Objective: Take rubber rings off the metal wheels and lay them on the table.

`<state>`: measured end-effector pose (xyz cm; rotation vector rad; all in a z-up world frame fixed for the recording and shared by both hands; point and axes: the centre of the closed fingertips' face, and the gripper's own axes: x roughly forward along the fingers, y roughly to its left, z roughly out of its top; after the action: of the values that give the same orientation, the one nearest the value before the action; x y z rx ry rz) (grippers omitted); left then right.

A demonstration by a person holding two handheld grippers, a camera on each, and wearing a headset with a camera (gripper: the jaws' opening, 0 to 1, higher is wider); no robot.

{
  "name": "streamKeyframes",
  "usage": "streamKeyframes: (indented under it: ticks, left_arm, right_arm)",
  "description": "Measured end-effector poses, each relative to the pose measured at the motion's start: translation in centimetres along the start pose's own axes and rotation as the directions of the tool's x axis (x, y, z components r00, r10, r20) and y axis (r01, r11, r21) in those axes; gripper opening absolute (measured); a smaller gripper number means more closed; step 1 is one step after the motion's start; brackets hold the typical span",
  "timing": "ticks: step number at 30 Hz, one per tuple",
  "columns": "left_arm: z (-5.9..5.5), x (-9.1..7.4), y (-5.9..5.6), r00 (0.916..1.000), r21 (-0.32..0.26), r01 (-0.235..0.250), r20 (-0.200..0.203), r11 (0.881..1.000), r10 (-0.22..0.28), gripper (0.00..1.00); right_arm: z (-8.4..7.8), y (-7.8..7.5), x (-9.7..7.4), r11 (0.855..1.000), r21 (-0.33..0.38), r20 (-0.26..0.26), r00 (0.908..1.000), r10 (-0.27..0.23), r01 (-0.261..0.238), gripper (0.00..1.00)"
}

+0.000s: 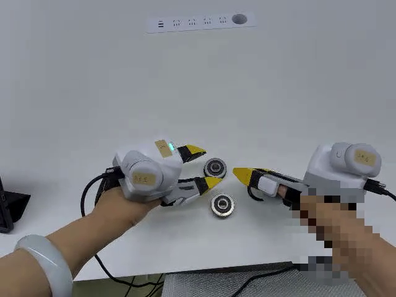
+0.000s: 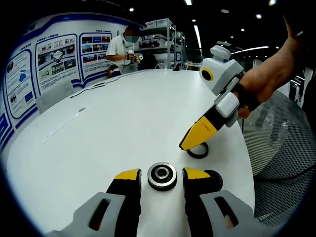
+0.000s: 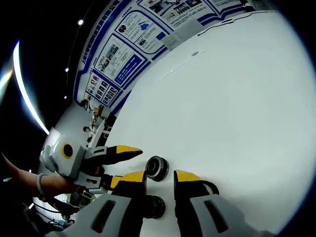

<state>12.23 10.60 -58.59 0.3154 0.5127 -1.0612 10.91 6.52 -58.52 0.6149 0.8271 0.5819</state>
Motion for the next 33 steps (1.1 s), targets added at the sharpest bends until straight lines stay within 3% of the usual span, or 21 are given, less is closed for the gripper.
streamKeyframes:
  ticks: [14,33]
  left_arm:
    - [-0.7,0.9,0.0,0.9987,0.012,0.008,-0.05,1.0,-0.008,0.2]
    - [-0.9,1.3,-0.2,0.997,0.045,0.027,-0.074,0.999,-0.023,0.14]
  right_arm:
    - [-0.3,0.1,0.8,0.999,0.042,-0.006,0.9999,0.015,-0.014,0.23]
    - [-0.4,-0.1,1.8,0.991,0.124,0.003,0.9992,0.041,-0.041,0.23]
